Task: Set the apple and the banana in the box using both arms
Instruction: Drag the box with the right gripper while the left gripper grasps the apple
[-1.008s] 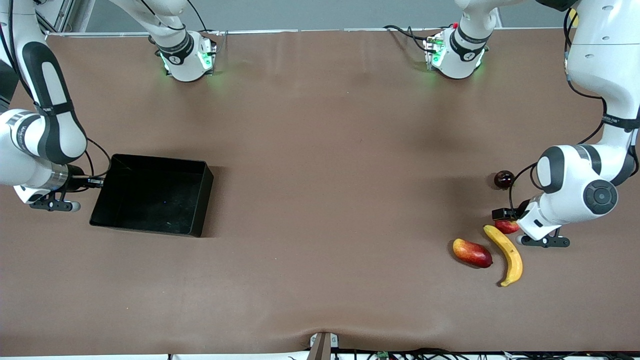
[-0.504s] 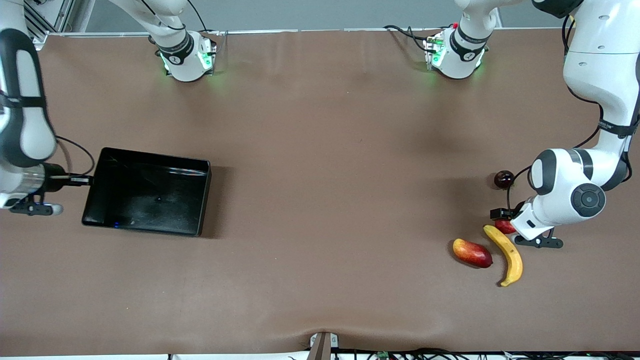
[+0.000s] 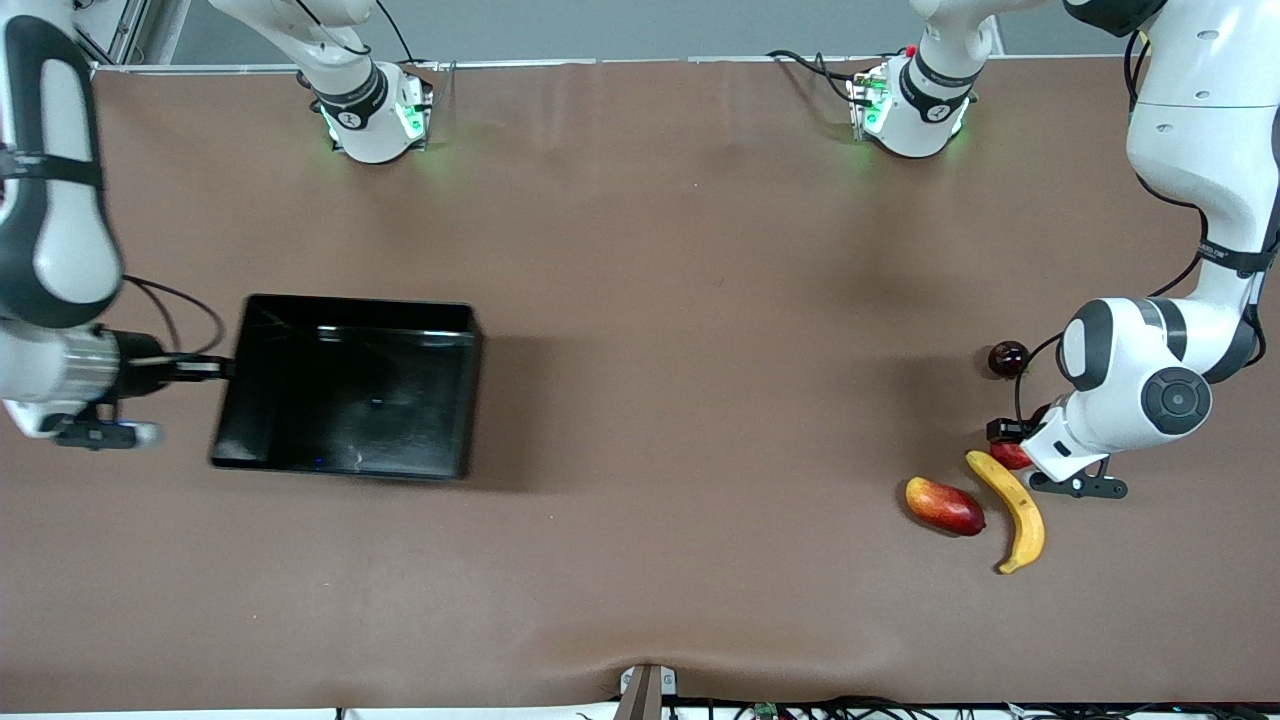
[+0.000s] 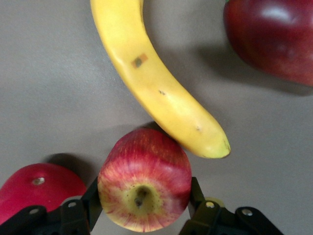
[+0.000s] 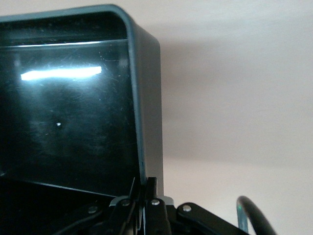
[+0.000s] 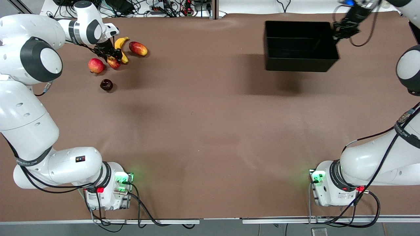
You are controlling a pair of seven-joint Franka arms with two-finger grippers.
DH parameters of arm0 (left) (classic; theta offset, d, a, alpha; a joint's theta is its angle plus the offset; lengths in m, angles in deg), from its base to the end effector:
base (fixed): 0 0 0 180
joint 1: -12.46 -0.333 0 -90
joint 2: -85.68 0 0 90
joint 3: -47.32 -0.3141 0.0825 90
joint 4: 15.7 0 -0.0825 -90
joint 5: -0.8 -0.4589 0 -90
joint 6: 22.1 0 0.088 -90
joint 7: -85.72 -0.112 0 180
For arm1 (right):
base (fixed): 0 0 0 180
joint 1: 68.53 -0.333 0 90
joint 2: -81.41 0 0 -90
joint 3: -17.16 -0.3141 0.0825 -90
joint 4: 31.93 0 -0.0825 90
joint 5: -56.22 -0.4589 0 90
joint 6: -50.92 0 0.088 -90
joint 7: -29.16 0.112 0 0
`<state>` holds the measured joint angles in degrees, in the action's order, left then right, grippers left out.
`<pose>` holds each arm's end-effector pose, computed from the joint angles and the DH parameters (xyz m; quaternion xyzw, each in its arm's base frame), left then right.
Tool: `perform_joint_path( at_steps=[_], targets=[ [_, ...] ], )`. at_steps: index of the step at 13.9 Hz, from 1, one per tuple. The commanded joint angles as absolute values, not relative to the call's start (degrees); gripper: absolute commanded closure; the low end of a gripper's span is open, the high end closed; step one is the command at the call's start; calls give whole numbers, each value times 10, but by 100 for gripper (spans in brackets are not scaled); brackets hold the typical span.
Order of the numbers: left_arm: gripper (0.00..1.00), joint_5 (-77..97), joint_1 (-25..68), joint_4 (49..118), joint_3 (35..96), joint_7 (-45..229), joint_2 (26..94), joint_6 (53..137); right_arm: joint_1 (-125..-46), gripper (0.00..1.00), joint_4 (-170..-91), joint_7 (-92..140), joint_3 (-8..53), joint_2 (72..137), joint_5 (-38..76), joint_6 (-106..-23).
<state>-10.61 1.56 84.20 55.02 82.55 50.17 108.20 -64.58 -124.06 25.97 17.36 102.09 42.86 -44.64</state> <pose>0.7077 0.0490 0.1560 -0.9970 0.0564 0.0418 0.0315 0.6949 -0.0264 0.3654 -0.9818 0.0367 0.1415 0.1215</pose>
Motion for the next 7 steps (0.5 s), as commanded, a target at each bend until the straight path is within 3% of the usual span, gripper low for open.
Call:
perform_joint_path(
  at_steps=[1,7],
  targets=[
    [100,-119,15,842,554,826,538,1057,-713,100,-1233,317,178,1018,380,-442],
    [100,-111,16,828,599,868,627,946,-863,100,-1234,446,179,1040,288,-524]
  ],
)
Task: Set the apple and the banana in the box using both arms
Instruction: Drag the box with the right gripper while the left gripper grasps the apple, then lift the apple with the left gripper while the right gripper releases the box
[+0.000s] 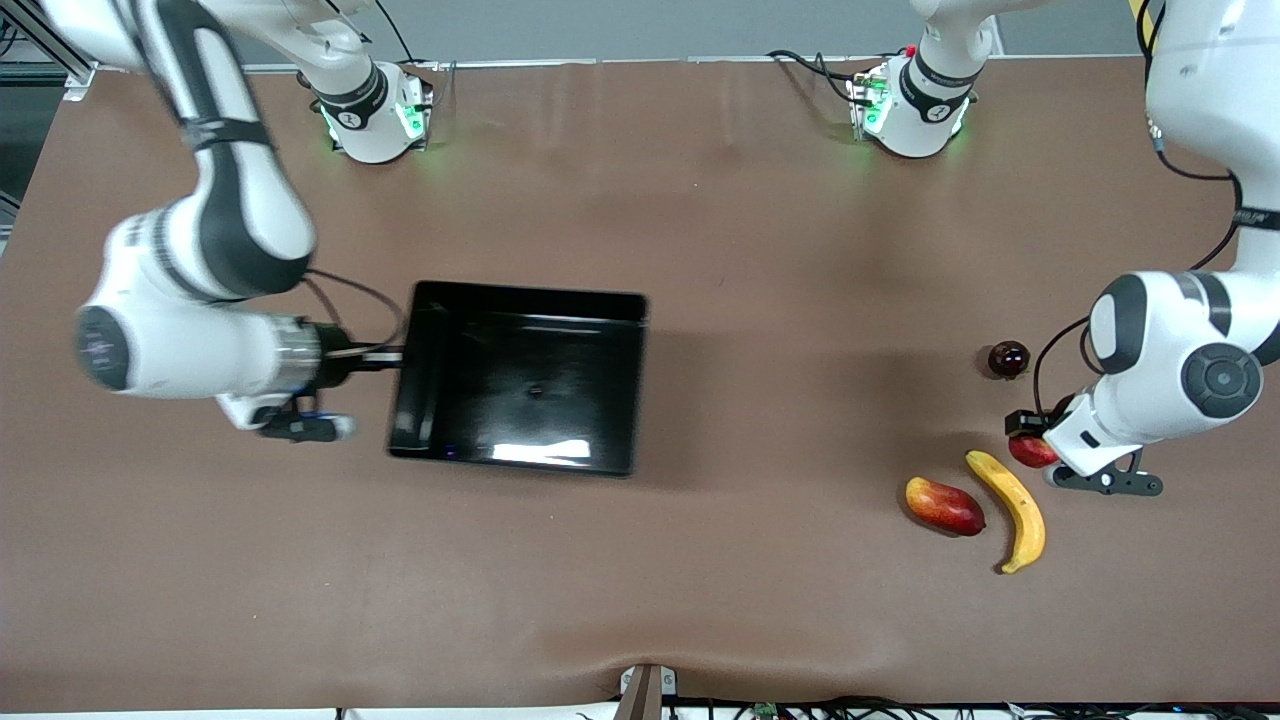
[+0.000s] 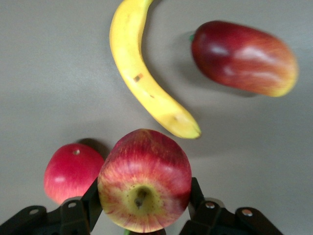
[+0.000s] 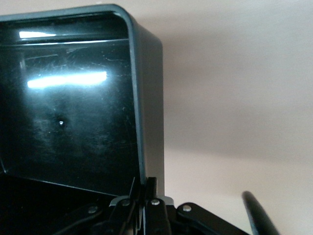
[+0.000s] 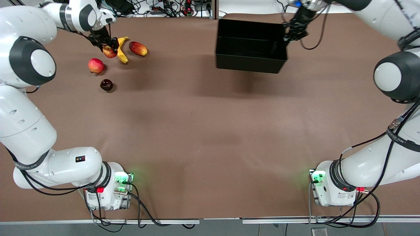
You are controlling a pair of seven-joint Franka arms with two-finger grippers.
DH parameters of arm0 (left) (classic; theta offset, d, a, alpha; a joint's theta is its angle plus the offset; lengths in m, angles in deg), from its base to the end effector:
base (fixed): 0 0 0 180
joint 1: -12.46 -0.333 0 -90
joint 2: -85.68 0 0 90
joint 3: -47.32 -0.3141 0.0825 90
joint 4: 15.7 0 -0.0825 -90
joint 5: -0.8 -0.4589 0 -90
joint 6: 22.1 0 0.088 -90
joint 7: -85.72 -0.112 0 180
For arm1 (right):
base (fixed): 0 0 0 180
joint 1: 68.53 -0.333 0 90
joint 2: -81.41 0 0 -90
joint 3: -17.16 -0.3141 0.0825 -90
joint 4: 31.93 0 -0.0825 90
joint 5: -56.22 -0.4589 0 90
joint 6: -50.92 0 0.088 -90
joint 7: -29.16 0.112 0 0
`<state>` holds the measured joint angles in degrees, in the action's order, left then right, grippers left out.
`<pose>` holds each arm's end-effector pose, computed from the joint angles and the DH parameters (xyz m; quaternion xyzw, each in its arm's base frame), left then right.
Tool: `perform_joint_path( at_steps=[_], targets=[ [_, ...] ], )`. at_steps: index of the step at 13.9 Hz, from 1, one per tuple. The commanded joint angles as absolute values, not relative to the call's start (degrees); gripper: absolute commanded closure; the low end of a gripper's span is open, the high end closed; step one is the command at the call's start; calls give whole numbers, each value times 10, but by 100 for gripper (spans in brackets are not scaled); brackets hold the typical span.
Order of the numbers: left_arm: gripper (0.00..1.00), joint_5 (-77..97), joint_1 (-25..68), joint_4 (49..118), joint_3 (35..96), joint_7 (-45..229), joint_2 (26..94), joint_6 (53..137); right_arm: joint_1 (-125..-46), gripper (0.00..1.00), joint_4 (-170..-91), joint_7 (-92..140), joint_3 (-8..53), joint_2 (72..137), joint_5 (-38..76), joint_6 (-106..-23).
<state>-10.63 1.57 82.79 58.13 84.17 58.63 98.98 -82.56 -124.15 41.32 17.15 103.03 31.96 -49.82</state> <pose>0.7176 0.0195 0.2625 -0.9969 0.0585 0.0338 0.0401 0.6787 0.2094 0.3631 -0.9722 0.0465 0.1541 0.1702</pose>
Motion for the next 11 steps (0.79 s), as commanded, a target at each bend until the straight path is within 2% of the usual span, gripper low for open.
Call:
perform_joint_path(
  at_steps=[1,5,11],
  targets=[
    [100,-111,16,813,611,876,637,915,-892,100,-1234,464,179,1051,286,-544],
    [100,-110,14,776,647,917,674,827,-959,100,-1234,483,179,1096,285,-624],
    [100,-68,14,780,719,1014,700,785,-1010,100,-1235,531,179,1155,288,-709]
  ],
)
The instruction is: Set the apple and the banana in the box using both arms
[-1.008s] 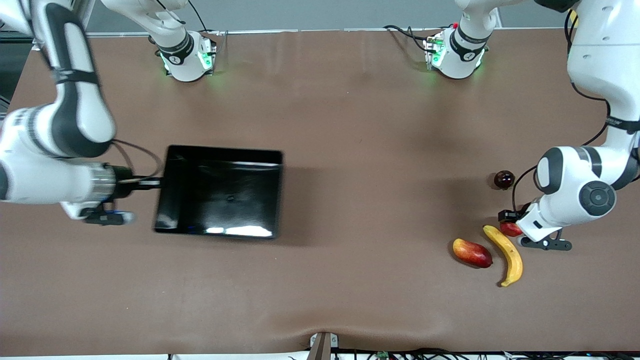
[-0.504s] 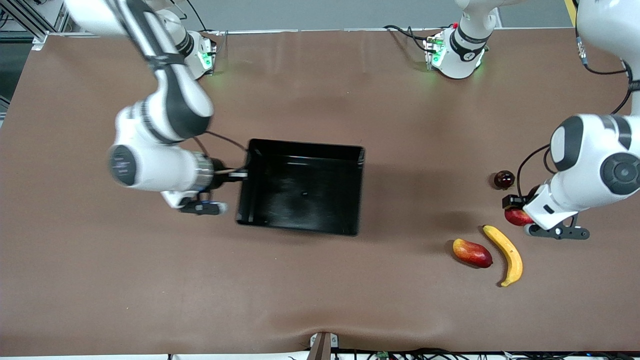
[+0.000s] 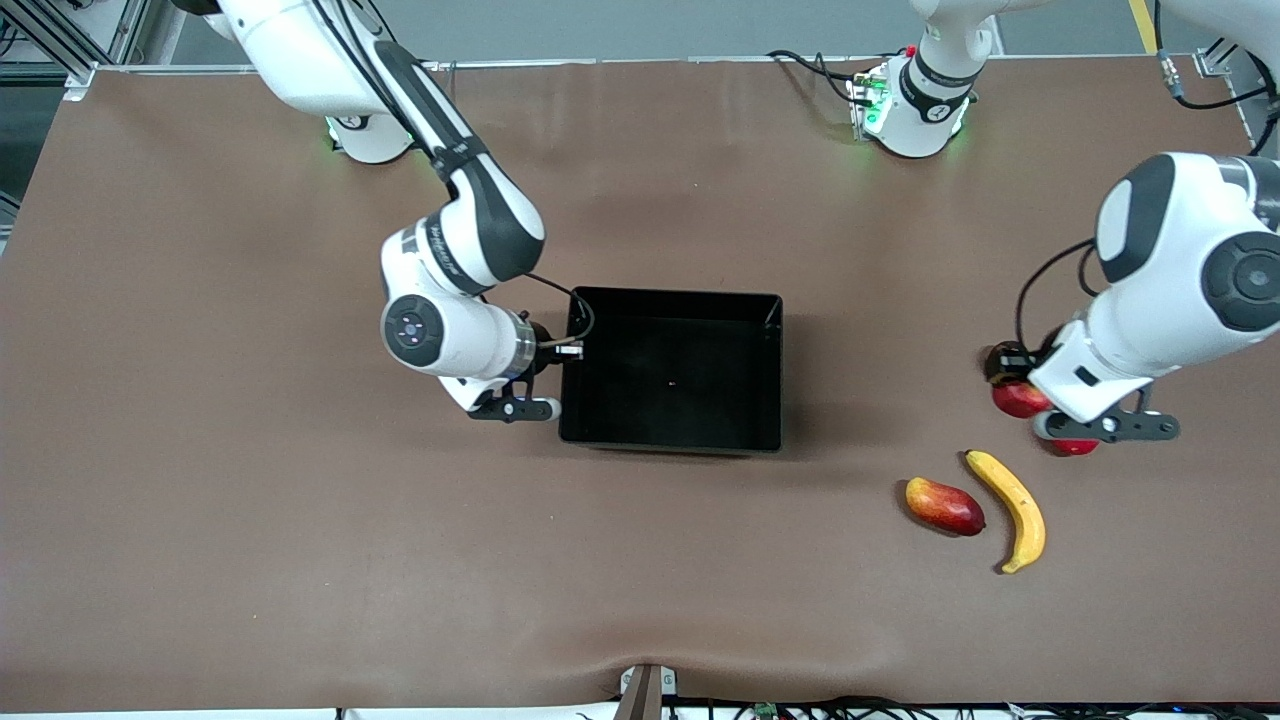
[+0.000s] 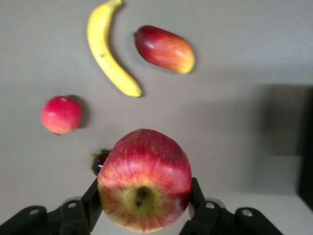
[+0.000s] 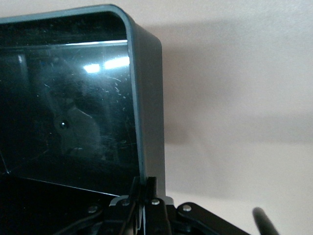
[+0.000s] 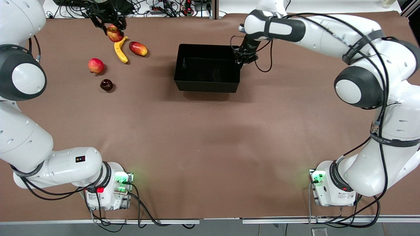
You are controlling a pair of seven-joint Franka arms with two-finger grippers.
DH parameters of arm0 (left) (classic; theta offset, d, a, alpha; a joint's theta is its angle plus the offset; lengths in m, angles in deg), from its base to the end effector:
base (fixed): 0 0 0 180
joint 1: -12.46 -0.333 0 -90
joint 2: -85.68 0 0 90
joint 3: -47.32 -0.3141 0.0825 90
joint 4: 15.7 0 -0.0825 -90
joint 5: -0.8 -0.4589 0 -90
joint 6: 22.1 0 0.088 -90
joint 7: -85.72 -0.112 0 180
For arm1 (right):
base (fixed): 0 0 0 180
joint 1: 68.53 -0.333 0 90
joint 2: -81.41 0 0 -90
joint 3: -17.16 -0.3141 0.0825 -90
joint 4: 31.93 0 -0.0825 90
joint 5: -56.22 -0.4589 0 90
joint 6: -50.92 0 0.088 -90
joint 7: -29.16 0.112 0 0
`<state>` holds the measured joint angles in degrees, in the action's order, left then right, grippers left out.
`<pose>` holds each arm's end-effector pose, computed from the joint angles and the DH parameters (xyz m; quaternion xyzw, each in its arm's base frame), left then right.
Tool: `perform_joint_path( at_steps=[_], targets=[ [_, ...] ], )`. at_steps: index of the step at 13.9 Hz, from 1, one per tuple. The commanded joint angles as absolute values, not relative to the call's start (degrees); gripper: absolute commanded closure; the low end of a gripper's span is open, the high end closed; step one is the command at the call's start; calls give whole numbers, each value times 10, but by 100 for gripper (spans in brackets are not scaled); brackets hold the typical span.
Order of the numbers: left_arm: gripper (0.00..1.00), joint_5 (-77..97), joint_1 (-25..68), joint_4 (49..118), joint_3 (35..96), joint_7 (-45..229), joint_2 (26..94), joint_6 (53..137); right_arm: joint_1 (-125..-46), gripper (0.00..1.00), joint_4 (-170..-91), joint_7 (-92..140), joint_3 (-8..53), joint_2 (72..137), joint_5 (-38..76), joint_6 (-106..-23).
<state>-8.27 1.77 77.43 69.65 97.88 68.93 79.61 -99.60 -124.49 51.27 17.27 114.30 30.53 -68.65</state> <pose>0.6912 -0.1068 0.4217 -0.9979 0.0120 0.0539 0.0330 0.6230 0.4012 0.2369 -0.9801 0.0439 0.1282 0.1449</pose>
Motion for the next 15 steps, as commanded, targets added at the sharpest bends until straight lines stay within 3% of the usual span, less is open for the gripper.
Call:
perform_joint_path(
  at_steps=[1,2,3,4,7,10,15],
  targets=[
    [100,-62,14,782,739,1040,700,785,-1011,100,-1233,531,179,1159,287,-712],
    [100,-60,15,782,758,1064,695,785,-1009,52,-1233,531,179,1159,287,-709],
    [100,-60,17,783,775,1085,692,786,-1003,34,-1233,530,179,1158,288,-705],
    [100,-60,18,783,790,1103,680,791,-1002,0,-1233,528,181,1155,291,-705],
    [100,-63,53,783,806,1141,652,841,-977,0,-1205,527,187,1145,296,-686],
    [100,-89,111,780,805,1174,609,899,-917,0,-1098,526,194,1137,318,-547],
    [100,-145,176,775,804,1220,531,959,-823,0,-969,515,196,1126,388,-386]
  ],
)
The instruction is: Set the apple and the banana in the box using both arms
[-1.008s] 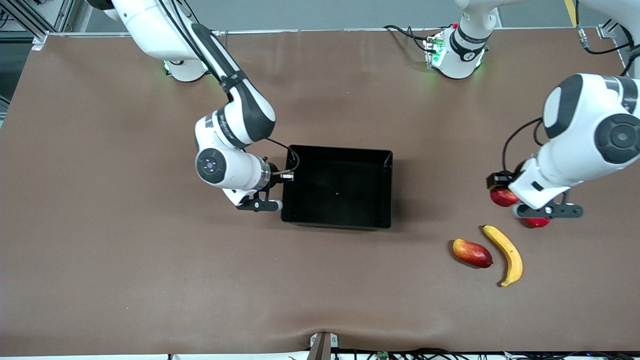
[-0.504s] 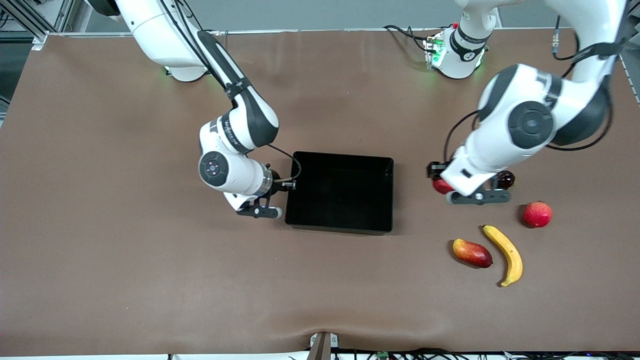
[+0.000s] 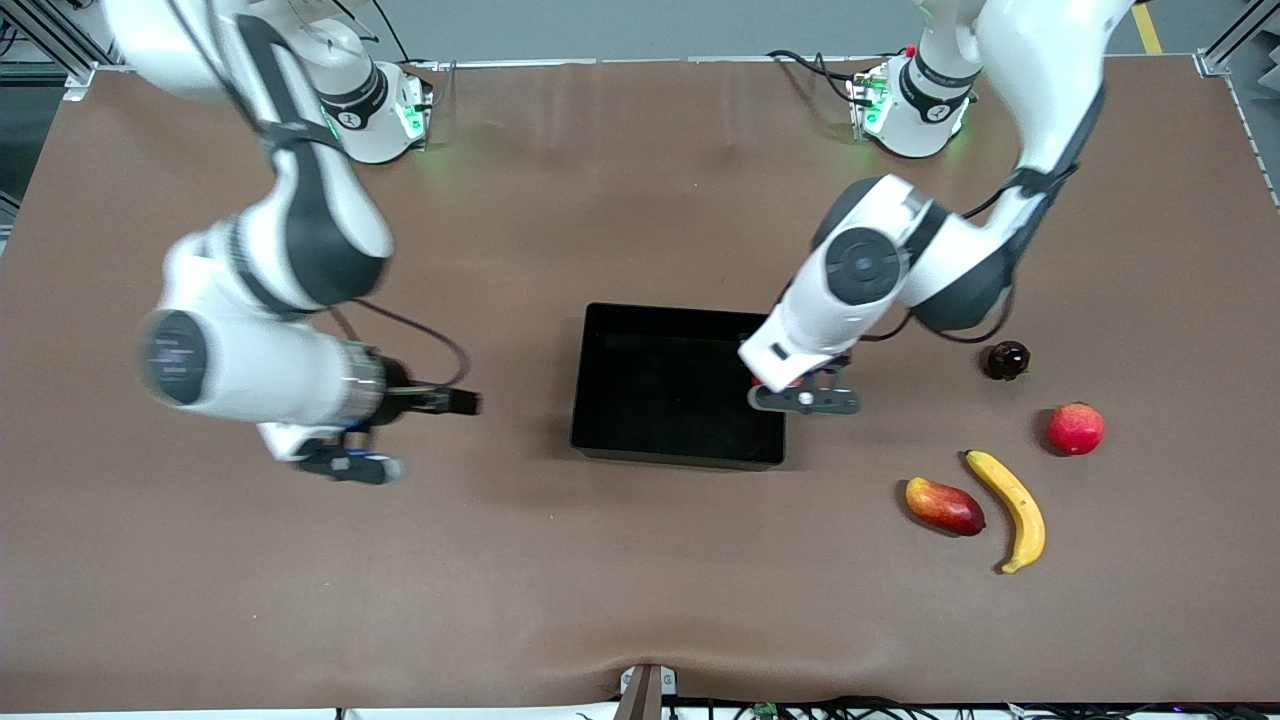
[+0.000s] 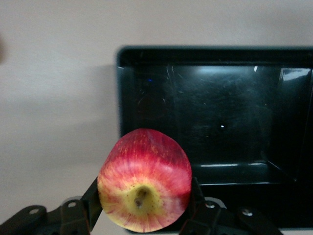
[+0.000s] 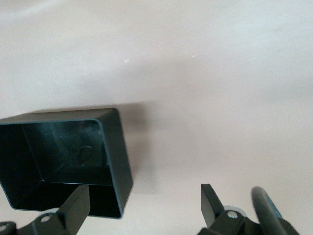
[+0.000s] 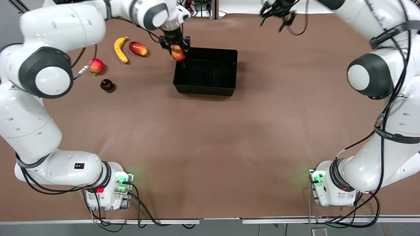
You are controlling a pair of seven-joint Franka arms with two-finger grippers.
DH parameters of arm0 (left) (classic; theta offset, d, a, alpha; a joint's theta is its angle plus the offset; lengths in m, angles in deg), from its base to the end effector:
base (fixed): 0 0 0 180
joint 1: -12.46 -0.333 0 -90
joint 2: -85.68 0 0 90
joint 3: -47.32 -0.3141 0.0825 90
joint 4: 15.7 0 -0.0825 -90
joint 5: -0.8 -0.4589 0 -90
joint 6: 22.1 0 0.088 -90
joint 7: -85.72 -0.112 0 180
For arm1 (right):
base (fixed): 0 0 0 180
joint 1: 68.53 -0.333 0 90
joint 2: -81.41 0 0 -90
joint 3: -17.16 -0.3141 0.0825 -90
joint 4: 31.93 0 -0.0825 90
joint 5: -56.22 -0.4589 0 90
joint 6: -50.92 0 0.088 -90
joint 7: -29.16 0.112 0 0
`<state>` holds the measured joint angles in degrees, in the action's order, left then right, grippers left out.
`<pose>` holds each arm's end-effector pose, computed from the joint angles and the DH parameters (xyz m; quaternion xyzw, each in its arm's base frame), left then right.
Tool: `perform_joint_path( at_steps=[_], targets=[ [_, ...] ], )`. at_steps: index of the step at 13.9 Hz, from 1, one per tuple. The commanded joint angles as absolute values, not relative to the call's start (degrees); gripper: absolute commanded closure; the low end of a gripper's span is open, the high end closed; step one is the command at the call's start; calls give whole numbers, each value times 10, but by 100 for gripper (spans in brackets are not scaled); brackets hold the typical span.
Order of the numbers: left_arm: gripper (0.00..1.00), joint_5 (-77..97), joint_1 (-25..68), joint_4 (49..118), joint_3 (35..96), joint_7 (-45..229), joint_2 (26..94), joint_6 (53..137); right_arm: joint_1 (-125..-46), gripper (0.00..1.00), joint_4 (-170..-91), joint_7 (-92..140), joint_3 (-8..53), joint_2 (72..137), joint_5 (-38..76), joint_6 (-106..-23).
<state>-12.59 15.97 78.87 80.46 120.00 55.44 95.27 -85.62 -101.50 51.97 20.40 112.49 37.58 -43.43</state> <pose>0.6162 -0.3939 0.2987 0.9980 -0.0481 -0.0369 0.0199 0.7420 0.2272 0.4396 -0.9832 0.0950 0.0973 0.1215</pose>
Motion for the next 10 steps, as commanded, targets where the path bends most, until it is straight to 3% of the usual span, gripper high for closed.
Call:
perform_joint_path(
  at_steps=[1,6,8,10],
  targets=[
    [100,-153,183,774,803,1220,519,961,-797,0,-955,496,196,1117,391,-366],
    [100,-207,224,756,803,1221,454,983,-720,0,-987,435,195,1023,449,-301],
    [100,-208,224,758,803,1221,445,983,-714,0,-1051,385,195,956,522,-311],
    [99,-206,225,759,803,1225,429,983,-666,0,-1107,336,194,893,524,-319]
  ],
)
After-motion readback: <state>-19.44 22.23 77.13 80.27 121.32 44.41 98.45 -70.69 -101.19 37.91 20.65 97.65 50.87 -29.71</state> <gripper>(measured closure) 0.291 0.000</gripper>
